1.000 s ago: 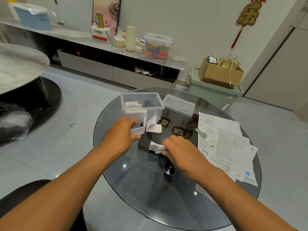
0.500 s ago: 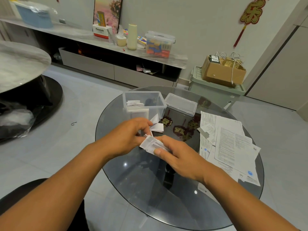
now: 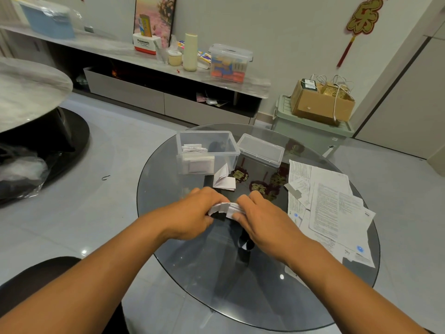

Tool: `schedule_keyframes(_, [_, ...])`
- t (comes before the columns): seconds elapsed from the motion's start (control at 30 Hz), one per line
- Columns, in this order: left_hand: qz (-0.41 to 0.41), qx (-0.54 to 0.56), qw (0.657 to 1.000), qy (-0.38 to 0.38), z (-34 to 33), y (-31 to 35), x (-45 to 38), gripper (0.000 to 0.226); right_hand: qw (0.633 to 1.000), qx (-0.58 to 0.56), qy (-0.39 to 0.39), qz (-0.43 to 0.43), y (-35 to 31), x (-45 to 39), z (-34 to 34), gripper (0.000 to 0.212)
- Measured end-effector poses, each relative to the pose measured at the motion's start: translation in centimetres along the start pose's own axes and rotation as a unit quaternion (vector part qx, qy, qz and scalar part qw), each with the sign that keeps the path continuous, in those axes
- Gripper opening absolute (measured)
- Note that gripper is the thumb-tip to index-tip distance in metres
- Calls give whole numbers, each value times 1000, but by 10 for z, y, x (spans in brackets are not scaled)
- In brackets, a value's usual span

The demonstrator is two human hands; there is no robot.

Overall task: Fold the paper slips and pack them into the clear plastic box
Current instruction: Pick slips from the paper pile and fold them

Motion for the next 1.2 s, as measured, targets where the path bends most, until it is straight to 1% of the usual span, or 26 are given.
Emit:
schedule_keyframes(0.1, [11, 2, 1000, -5, -5, -1, -4, 37, 999, -26, 8, 24, -1, -3, -4, 27])
schedule_keyframes(0.23, [5, 29, 999, 21, -6, -6, -9, 26, 1000, -10, 23, 14, 2, -6, -3, 36])
schedule_keyframes(0.33, [8, 72, 996, 44, 2, -12, -6, 22, 999, -23, 27, 14, 6, -6, -4, 37])
schedule_keyframes(0.43, [4, 102, 994, 30, 6, -15, -4, 23, 997, -49, 24, 51, 8, -6, -7, 36])
schedule_keyframes(0.53, [-23, 127, 991, 20, 1, -10, -6, 25, 994, -70, 18, 80, 4, -8, -8, 51])
schedule_keyframes(0.6, [-34, 103, 993, 39, -3, -7, -10, 24, 992, -87, 15, 86, -1, -9, -8, 54])
schedule_keyframes(0.67, [-30, 66, 996, 54, -6, -5, -13, 22, 992, -89, 11, 86, -2, -9, -7, 49])
schedule_keyframes(0.73, [-25, 51, 997, 48, -7, -4, -13, 22, 995, -68, 7, 79, -1, -9, -6, 33])
schedule_keyframes(0.77, [-20, 66, 997, 40, -5, -5, -13, 22, 996, -57, 5, 70, 0, -9, -4, 26])
schedule_keyframes(0.8, [-17, 101, 994, 38, -1, -6, -11, 22, 997, -47, 4, 61, -1, -10, -4, 24])
schedule_keyframes(0.83, [-18, 144, 988, 52, 4, -7, -12, 24, 998, -41, 5, 55, -1, -10, -3, 24])
schedule_keyframes(0.87, [-18, 184, 979, 90, 11, -10, -13, 25, 998, -39, 6, 50, -1, -10, -2, 24])
schedule_keyframes(0.93, [0, 211, 956, 205, 24, -18, -21, 23, 998, -60, 11, 35, 1, -10, 0, 24])
schedule_keyframes(0.97, [12, 195, 949, 249, 27, -20, -26, 23, 996, -86, 16, 26, 3, -10, 0, 24])
schedule_keyframes(1.0, [24, 163, 948, 272, 27, -20, -31, 25, 993, -115, 22, 18, 6, -10, 0, 23])
schedule_keyframes(1.1, [35, 51, 960, 273, 18, -17, -46, 43, 983, -178, 50, -5, 14, -10, 1, 19])
schedule_keyframes(1.13, [38, 21, 961, 274, 16, -18, -50, 43, 979, -193, 56, -13, 19, -9, 1, 20])
schedule_keyframes(1.2, [50, -24, 957, 285, 17, -19, -55, 25, 974, -214, 68, -31, 29, -7, 1, 21])
Point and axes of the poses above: each hand's wrist, its own x-axis away from the middle knuckle, its own z-axis out of the back of the hand, y = z × x, the point moved 3 cm from there along -x, towards the middle knuckle, and after that the axes turned 14 degrees about -y, right-handed, at the moved point
